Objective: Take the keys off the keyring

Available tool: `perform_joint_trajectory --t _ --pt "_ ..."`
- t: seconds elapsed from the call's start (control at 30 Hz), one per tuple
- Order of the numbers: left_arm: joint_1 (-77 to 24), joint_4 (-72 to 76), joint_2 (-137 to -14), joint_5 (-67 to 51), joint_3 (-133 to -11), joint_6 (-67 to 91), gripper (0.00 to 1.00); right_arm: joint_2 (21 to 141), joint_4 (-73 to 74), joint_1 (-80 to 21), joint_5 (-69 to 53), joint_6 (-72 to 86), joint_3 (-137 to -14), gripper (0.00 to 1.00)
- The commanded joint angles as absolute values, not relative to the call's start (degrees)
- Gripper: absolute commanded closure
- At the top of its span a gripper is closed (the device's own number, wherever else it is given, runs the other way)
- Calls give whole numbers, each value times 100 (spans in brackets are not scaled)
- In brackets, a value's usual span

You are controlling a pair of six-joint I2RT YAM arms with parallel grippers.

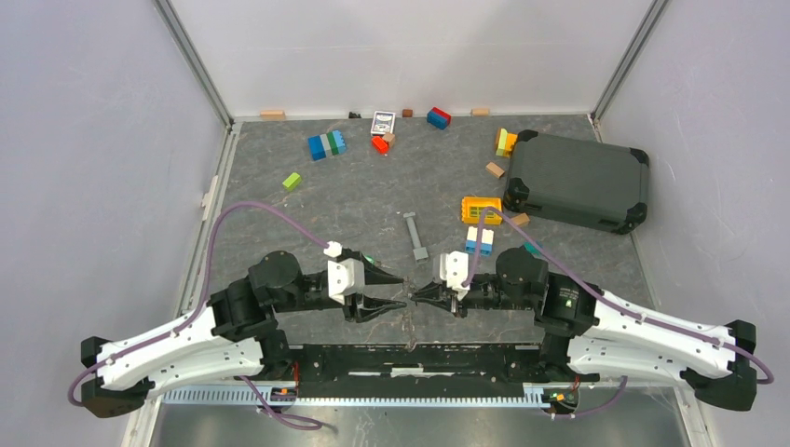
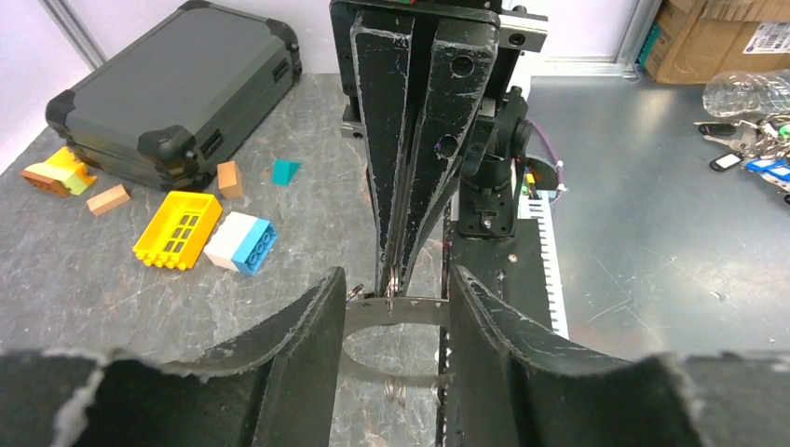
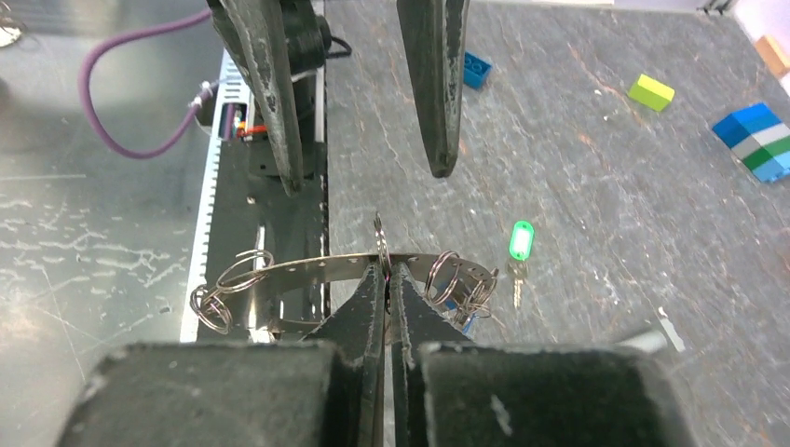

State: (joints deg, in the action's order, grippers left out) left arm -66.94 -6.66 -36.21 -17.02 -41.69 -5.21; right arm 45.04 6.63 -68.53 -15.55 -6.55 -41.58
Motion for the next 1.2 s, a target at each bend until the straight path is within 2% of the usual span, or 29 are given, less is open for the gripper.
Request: perform_joint_trajectory --t 0.0,0.2,0.47,1.17 --pt "-6688 -1373 -3618 -1501 -4757 -748 48 4681 1474 -6862 -1351 -1052 -5041 100" --pt "-6693 -2137 -4003 -1522 -5280 -1035 50 5101 2445 -6864 -1406 -1263 -5722 100" --pt "-6689 -2218 -4550 -1610 -5522 -1176 53 5478 2935 -6859 -1475 -1285 -6114 100" --pt "-6702 -2390 -4992 -1898 -5626 -1292 64 5713 2859 -6864 -1606 -1125 -6263 100"
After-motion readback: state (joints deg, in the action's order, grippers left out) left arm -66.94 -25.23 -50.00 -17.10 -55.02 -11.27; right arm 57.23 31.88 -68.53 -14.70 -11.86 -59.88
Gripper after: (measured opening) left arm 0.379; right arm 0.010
